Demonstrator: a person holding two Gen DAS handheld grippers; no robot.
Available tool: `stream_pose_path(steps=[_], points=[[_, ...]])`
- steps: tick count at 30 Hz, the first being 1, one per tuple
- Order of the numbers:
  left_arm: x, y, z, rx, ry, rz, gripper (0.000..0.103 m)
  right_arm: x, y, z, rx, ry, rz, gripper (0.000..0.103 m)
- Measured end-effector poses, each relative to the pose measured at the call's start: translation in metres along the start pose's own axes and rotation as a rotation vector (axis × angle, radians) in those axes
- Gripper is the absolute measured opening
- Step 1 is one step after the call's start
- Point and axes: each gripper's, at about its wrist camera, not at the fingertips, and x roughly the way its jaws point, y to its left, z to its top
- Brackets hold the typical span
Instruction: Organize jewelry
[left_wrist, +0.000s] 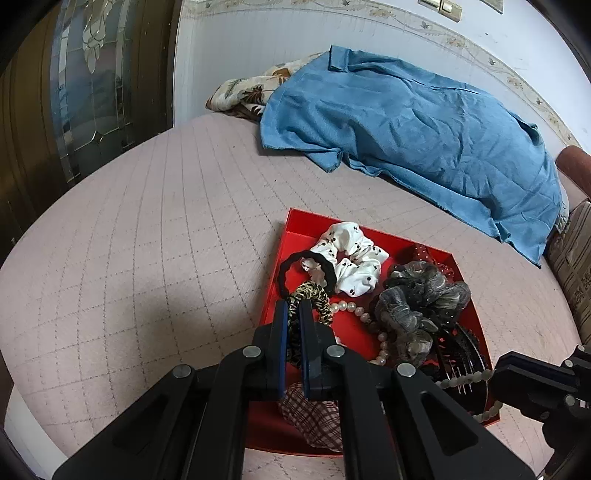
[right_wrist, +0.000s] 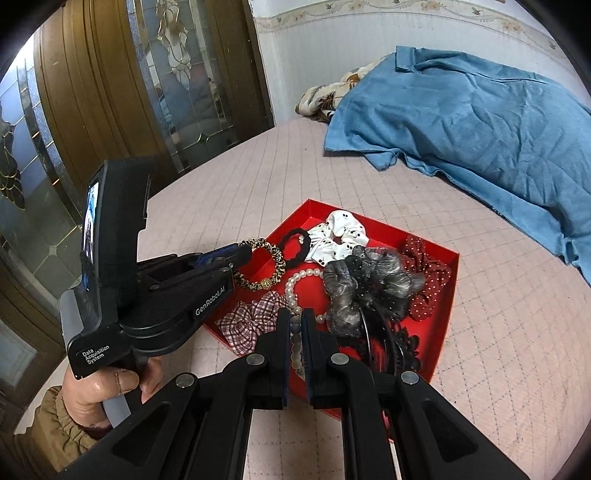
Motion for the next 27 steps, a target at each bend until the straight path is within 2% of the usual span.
stream_pose_path(steps=[27], points=[[0.019,0.002,-0.008,0.008,0.064,-0.018,0.006,0.028,-0.005,-0.006,0.028,0.052,0.008,0.008]])
